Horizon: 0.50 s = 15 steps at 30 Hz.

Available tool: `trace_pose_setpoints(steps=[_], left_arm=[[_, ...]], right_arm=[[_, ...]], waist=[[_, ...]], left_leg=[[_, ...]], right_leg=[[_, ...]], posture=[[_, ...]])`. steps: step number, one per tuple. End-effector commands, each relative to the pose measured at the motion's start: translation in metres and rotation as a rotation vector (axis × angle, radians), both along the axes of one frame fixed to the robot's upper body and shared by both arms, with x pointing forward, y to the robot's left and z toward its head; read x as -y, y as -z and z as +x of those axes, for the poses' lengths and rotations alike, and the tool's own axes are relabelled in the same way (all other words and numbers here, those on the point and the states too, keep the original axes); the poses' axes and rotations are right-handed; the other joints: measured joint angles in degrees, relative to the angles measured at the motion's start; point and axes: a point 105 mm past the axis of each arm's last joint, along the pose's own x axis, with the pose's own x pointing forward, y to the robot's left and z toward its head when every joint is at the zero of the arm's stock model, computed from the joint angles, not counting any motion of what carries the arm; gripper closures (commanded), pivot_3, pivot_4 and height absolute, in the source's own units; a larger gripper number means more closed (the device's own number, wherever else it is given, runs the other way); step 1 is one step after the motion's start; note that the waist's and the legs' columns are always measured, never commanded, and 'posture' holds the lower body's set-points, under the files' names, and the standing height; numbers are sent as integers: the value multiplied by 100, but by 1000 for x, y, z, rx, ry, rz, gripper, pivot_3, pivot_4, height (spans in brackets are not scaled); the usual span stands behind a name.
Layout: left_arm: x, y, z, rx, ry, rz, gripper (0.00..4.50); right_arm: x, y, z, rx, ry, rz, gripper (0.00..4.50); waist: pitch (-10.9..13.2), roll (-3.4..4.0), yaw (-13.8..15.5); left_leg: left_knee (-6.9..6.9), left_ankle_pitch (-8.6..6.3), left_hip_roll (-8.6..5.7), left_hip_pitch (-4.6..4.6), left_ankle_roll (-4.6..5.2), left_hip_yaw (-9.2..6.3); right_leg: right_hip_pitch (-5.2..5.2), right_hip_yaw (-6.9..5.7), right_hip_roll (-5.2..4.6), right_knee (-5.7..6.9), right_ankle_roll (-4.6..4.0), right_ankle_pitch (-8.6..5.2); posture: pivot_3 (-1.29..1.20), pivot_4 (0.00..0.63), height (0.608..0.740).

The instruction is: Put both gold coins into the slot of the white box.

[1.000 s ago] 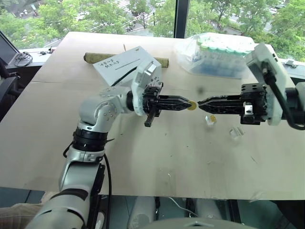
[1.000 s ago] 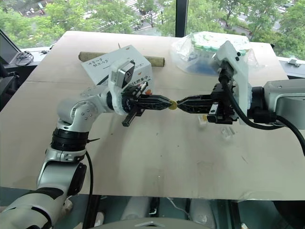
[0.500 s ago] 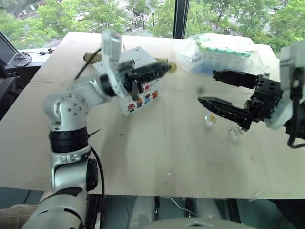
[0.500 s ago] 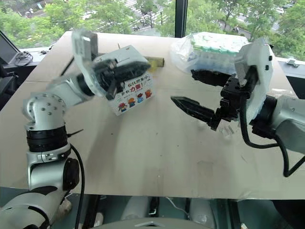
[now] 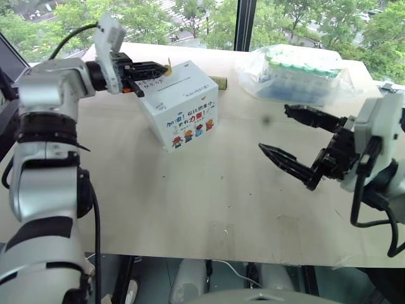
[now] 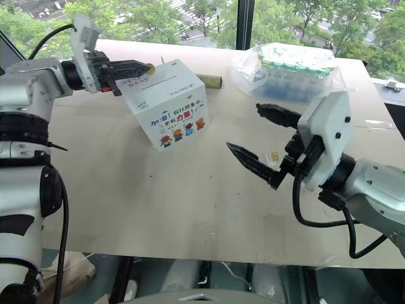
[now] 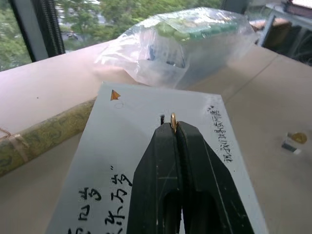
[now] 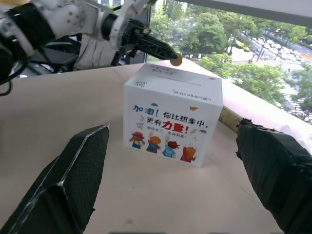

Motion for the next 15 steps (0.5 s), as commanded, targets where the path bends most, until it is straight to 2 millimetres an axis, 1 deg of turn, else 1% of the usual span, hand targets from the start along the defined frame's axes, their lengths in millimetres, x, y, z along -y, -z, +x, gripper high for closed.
trace_pose_setpoints(steps=[1,4,8,15], left_arm=[[5,-4,4,24,42,58,4500],[7,2,7,10,57,96,4500],[1,9,14,24,-4,144,4500],[-7,11,11,3,0,173,4500]], right_arm=[[0,-7,-8,59,6,5,60],[1,-6,-11,51,20,10,60],[1,-3,-15,41,42,16,60],[2,-2,-16,27,55,17,60]], waist=[[1,-1,-28],[6,-11,-70],[6,-11,-66],[5,-21,-66]], left_leg=[[-1,0,1,0,0,-2],[-1,0,5,-1,1,-10],[-2,-1,17,0,1,-11],[0,-2,19,4,3,-15]], right_leg=[[-1,2,-1,0,0,0],[-2,4,-1,1,0,0],[-3,6,-2,3,0,0],[-4,7,-2,15,0,0]], posture=[[0,150,740],[0,150,740],[0,150,740],[0,150,740]])
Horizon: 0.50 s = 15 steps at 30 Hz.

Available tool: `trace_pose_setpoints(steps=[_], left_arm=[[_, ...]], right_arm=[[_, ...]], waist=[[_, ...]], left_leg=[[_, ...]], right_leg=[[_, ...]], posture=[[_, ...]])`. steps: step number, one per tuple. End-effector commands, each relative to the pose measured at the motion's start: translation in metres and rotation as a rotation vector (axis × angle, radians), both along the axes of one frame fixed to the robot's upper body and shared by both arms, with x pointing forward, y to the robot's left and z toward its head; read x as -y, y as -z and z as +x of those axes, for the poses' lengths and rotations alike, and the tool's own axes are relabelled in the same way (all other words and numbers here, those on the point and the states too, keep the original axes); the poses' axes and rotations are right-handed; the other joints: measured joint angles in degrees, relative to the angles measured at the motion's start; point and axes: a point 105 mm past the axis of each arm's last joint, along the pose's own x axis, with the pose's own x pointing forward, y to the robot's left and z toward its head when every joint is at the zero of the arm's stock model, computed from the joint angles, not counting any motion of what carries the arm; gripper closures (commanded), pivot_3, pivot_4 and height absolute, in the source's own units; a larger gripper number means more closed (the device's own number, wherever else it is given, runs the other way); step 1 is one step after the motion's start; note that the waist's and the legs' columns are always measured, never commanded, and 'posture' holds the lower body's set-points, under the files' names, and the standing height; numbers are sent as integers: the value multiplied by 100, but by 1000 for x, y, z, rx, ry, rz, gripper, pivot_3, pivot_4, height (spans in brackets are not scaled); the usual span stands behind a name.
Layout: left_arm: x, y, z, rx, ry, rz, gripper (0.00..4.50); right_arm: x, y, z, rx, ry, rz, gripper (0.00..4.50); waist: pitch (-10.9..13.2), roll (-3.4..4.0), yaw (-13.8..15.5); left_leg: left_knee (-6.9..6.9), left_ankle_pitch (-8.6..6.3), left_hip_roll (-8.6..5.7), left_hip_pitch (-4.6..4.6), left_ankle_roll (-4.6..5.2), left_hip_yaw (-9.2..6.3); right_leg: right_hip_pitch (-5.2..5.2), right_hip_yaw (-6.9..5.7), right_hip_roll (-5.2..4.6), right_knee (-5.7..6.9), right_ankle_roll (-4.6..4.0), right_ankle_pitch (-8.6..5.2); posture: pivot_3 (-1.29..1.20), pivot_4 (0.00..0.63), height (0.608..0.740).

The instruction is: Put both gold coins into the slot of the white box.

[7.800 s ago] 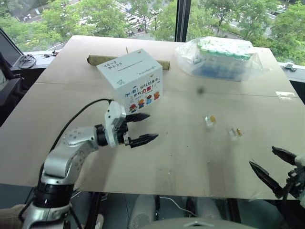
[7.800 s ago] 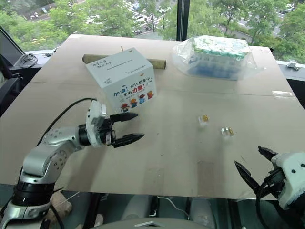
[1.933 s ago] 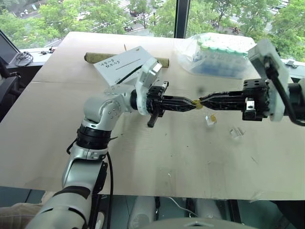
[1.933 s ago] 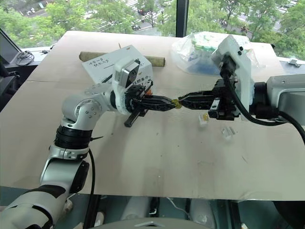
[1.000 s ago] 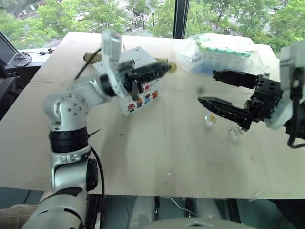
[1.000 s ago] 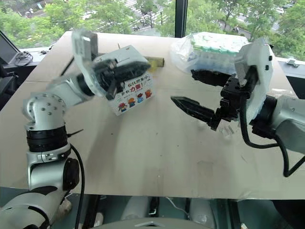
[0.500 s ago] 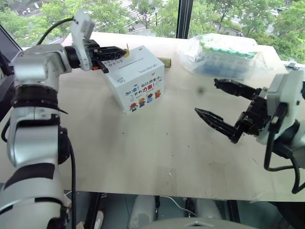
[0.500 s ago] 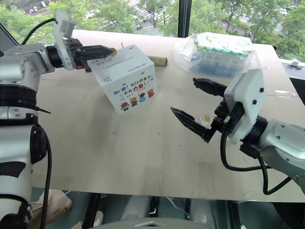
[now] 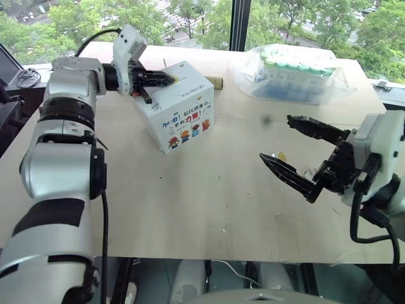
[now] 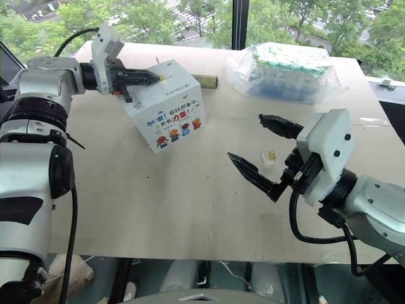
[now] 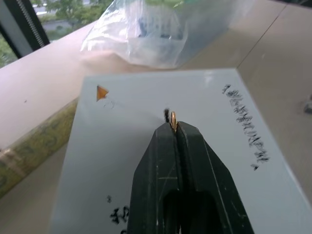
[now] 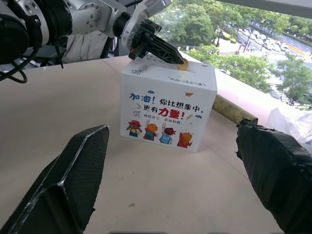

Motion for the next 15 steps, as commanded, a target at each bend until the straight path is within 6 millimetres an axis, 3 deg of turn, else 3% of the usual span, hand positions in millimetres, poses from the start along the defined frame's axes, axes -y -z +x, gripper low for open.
trace_pose_setpoints(steps=[1,8,9,11,13,14,15], left_arm=[[-8,-6,-3,8,-3,43,4500],[-10,-6,-2,41,-11,61,4500],[-8,-8,-3,45,-3,42,3870],[-7,-12,-3,55,5,19,3222],[-6,-21,-7,64,33,-32,2233],[-5,-27,-11,65,58,-66,1886],[-5,-31,-14,64,77,-88,1886]], right_arm=[[1,-10,-5,55,1,14,60],[2,-9,-5,46,-2,0,60],[2,-9,-5,45,-1,-2,0],[3,-8,-5,43,1,-4,0],[4,-7,-4,37,7,-12,0],[5,-5,-3,28,15,-18,0],[6,-4,-2,22,21,-21,0]], waist=[[-1,-1,0],[-2,-2,-6],[-2,-2,-5],[-2,-2,-1],[-1,-3,3],[-1,-3,9],[-1,-3,9]], left_leg=[[0,0,0,0,0,0],[0,0,0,0,1,1],[1,0,0,1,1,1],[1,0,0,1,1,1],[1,-1,1,0,1,1],[1,-1,1,-2,1,1],[1,-1,0,-3,2,1]], right_leg=[[0,1,-1,0,0,0],[0,2,-1,1,0,0],[0,2,-1,2,0,0],[0,2,-1,3,0,0],[0,2,-1,1,0,0],[0,2,-1,1,0,0],[-1,1,-1,1,0,0]], posture=[[0,150,740],[0,150,740],[0,150,740],[0,150,740],[0,150,740],[0,150,740],[0,150,740]])
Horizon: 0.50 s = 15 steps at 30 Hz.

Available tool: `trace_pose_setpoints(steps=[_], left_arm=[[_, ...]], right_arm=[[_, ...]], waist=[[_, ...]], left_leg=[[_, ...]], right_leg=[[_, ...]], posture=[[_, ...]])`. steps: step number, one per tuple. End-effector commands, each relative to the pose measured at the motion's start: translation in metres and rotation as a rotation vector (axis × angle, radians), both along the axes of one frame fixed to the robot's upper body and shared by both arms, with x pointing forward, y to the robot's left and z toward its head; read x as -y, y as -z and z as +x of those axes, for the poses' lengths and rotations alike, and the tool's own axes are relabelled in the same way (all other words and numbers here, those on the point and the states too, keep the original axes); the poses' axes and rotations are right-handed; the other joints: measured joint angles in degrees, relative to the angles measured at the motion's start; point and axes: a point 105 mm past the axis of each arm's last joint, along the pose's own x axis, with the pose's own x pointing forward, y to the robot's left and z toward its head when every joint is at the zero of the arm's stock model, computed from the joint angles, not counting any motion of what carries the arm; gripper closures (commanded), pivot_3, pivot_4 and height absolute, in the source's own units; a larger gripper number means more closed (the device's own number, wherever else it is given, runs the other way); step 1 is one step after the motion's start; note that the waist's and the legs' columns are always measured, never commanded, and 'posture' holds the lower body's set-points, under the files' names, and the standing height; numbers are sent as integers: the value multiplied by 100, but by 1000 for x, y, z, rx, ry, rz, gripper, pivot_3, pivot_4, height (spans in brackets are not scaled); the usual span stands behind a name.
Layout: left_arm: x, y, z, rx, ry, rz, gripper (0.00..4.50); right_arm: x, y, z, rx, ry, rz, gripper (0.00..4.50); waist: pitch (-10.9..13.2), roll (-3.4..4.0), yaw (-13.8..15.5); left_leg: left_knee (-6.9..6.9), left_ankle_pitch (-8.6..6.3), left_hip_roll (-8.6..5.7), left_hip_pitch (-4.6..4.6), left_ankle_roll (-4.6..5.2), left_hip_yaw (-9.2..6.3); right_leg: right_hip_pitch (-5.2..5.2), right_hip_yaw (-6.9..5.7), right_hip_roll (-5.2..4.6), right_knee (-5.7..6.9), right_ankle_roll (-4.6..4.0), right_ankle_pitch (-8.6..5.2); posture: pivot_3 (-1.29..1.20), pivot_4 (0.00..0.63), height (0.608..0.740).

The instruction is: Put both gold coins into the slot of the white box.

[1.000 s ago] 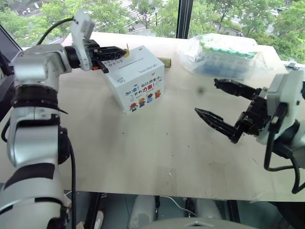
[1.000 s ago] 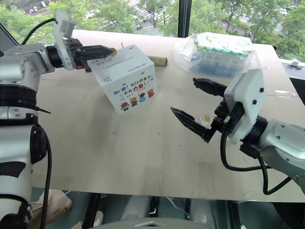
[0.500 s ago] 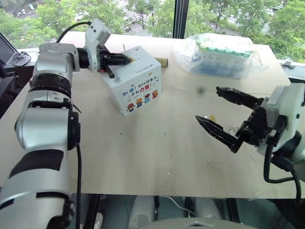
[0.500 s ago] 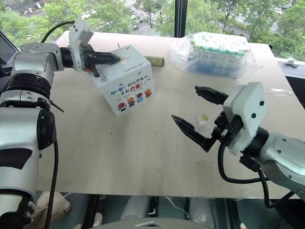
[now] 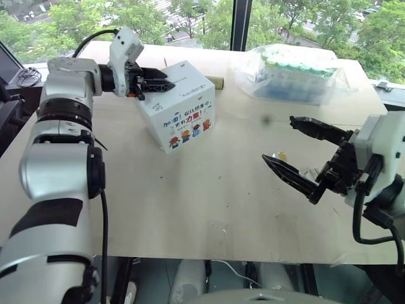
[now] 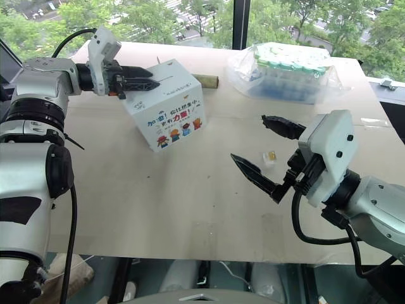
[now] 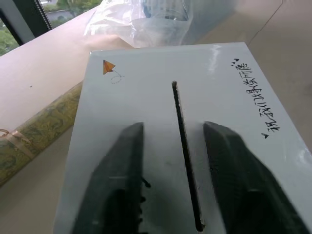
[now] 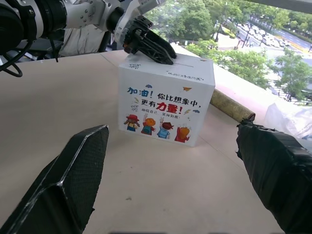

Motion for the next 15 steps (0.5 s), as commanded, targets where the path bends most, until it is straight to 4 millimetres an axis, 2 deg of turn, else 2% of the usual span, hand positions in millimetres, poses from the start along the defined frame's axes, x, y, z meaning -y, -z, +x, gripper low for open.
trace_pose_setpoints(steps=[1,4,6,8,11,12,15], left_arm=[[0,-32,-14,47,80,-113,1886],[25,-52,-48,-22,333,-232,1886],[47,-50,-74,-40,476,-258,1886],[65,-30,-99,-69,555,-192,1886],[86,-7,-129,-117,621,-178,1886],[91,4,-136,-119,633,-159,1765],[100,30,-148,-125,632,-117,1765]], right_arm=[[4,-3,1,18,30,-4,0],[27,32,29,-129,231,-77,0],[38,50,39,-229,301,-92,0],[47,63,50,-312,353,-127,0],[57,70,73,-408,410,-103,0],[59,72,82,-415,421,-120,553],[60,77,100,-494,439,-111,1768]], waist=[[0,0,0],[0,-6,-16],[-1,-8,-18],[-3,3,-38],[-2,4,-124],[-2,4,-138],[-3,5,-174]], left_leg=[[0,0,0,-1,0,0],[1,0,0,-2,0,-1],[7,0,4,-3,0,-2],[21,0,4,-4,0,-1],[27,1,6,4,-1,-6],[27,1,7,6,-1,-9],[29,1,7,20,-1,-4]], right_leg=[[0,0,0,1,0,0],[0,-2,0,3,0,0],[1,0,-3,24,0,0],[1,9,-10,30,0,0],[4,15,-8,36,-1,0],[4,14,-6,29,-1,0],[5,26,-2,36,-1,0]], posture=[[0,150,740],[0,150,740],[0,150,740],[0,150,740],[0,150,740],[0,150,740],[0,150,740]])
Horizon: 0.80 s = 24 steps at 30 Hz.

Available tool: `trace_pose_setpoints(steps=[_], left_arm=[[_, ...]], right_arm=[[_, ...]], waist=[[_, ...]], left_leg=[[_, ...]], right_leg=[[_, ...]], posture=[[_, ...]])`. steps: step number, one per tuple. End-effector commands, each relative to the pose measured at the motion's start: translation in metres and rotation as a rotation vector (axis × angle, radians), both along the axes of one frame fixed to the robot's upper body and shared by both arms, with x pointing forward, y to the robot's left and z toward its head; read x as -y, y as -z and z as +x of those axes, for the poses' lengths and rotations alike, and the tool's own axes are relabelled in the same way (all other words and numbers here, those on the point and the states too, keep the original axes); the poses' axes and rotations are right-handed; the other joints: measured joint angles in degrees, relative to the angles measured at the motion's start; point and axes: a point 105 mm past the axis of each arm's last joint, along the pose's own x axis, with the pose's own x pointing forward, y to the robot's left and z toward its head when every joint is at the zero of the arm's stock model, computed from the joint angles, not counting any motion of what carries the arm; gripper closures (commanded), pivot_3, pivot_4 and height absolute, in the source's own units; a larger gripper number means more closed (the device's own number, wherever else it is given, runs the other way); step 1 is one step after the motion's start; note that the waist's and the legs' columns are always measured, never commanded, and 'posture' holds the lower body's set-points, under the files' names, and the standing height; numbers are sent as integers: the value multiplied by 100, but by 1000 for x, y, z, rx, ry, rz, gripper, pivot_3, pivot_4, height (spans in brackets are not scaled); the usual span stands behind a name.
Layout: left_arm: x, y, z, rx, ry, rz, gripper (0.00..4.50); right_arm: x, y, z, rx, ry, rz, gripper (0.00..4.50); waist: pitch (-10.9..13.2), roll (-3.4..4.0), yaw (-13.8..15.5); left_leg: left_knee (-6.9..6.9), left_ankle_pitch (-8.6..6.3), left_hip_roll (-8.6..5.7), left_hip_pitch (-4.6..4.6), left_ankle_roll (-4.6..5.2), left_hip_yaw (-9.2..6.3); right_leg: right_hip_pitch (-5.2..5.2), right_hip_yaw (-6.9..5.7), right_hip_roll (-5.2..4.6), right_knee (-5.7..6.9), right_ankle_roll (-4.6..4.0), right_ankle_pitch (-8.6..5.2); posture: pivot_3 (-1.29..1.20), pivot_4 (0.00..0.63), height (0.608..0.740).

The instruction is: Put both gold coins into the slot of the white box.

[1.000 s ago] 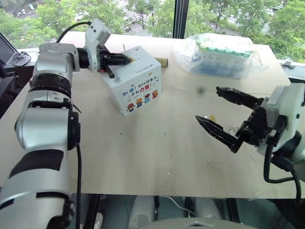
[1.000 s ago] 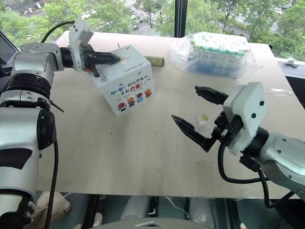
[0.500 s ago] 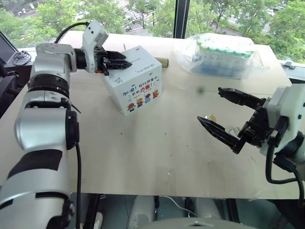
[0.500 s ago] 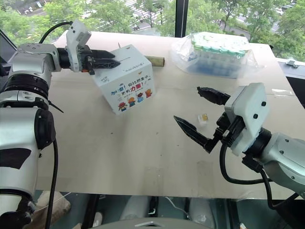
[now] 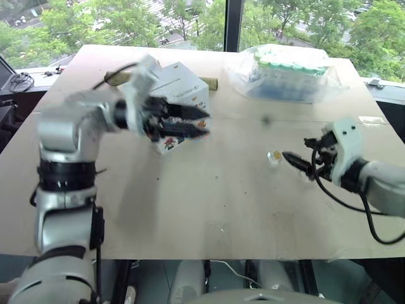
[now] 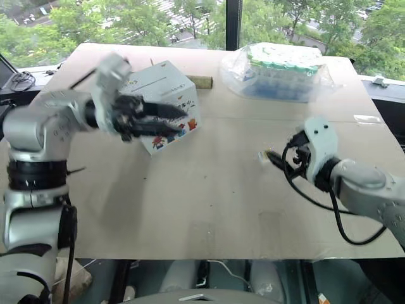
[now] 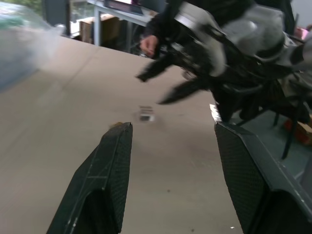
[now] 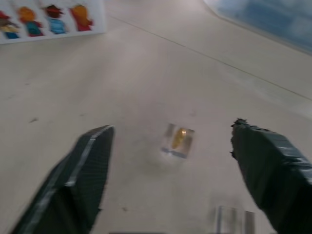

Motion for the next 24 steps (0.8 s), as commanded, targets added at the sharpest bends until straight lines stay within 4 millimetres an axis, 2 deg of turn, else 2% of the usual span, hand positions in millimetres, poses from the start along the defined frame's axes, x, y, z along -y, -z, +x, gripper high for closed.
trace_pose_setpoints(steps=[1,4,8,12,13,15,16,24], left_arm=[[9,9,-15,87,15,45,1765],[9,28,-21,119,21,85,1765],[7,36,-21,120,9,92,1765],[6,39,-21,113,-1,90,1765],[6,40,-22,113,-2,91,1765],[6,41,-22,114,-4,92,1765],[6,41,-23,115,-4,92,1765],[2,41,-21,124,-45,76,1765]], right_arm=[[5,6,17,-85,47,4,1768],[6,12,24,-209,35,-21,1768],[10,16,36,-370,49,40,1768],[9,14,44,-444,49,64,1768],[9,14,46,-462,50,67,2287],[8,15,48,-485,48,65,2806],[7,16,49,-494,47,62,3265],[4,20,55,-520,49,57,3265]], waist=[[-1,0,19],[0,1,52],[0,1,110],[0,2,136],[1,2,135],[1,3,136],[1,3,135],[1,3,154]], left_leg=[[0,0,0,1,0,0],[-1,0,-2,-5,0,2],[-2,-1,-6,-14,2,2],[-12,-1,-6,-15,2,3],[-15,-1,-6,-15,2,3],[-20,-1,-7,-15,2,7],[-21,-1,-7,-15,2,7],[-27,-1,-8,-17,2,10]], right_leg=[[0,1,2,2,0,0],[-3,1,1,1,-1,0],[-3,-4,-1,-3,-1,0],[-5,-4,0,1,-1,0],[-6,-5,0,2,-1,0],[-9,-1,0,3,-1,0],[-9,-1,0,4,-1,0],[-16,2,0,5,-1,0]], posture=[[0,150,740],[0,150,740],[0,150,740],[0,150,740],[0,150,740],[0,150,740],[0,150,740],[0,150,740]])
